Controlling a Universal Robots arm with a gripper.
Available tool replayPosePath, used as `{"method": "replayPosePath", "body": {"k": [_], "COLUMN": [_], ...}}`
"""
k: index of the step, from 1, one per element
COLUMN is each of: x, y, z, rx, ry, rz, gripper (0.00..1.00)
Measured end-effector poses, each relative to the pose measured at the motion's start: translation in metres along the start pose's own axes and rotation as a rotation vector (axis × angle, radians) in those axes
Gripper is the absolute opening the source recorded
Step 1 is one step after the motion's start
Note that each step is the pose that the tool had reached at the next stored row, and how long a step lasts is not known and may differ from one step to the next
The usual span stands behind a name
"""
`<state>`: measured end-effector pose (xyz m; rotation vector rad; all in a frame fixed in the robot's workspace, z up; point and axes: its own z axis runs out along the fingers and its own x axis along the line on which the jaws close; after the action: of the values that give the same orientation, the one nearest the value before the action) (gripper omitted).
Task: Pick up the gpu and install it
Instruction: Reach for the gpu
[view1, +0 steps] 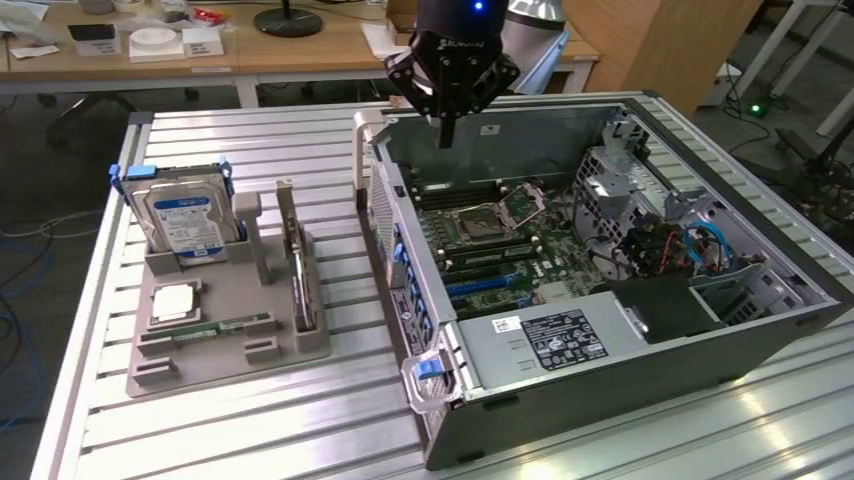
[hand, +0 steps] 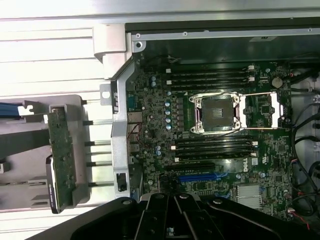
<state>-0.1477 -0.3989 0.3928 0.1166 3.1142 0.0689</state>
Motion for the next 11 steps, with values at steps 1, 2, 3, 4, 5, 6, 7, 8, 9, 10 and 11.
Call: {"method": "replayPosePath", "body": {"k": [1, 2, 3, 4, 5, 6, 7, 8, 9, 10, 11], "x": [0.0002, 0.0004, 0.0006, 0.0008, 0.001, 0.0012, 0.0013, 0.0015, 0.0017, 0.002, 0.0021], "y": [0.0, 0.0, -0.0001, 0.0, -0.0001, -0.0001, -0.0001, -0.0001, -0.0001, -0.0001, -0.0002], "z": [0.0, 0.0, 0.0, 0.0, 0.0, 0.0, 0.0, 0.0, 0.0, 0.0, 0.0], "rx": [0.0, 0.0, 0.0001, 0.0001, 0.0, 0.0, 0.0001, 0.0, 0.0, 0.0, 0.0], "ry": [0.0, 0.0001, 0.0001, 0.0002, 0.0001, 0.0002, 0.0002, 0.0002, 0.0002, 0.0003, 0.0002], "rz": [0.0, 0.0, 0.0, 0.0, 0.0, 0.0, 0.0, 0.0, 0.0, 0.0, 0.0], "gripper": [0.1, 0.1, 0.1, 0.1, 0.1, 0.1, 0.1, 0.1, 0.1, 0.1, 0.1]}}
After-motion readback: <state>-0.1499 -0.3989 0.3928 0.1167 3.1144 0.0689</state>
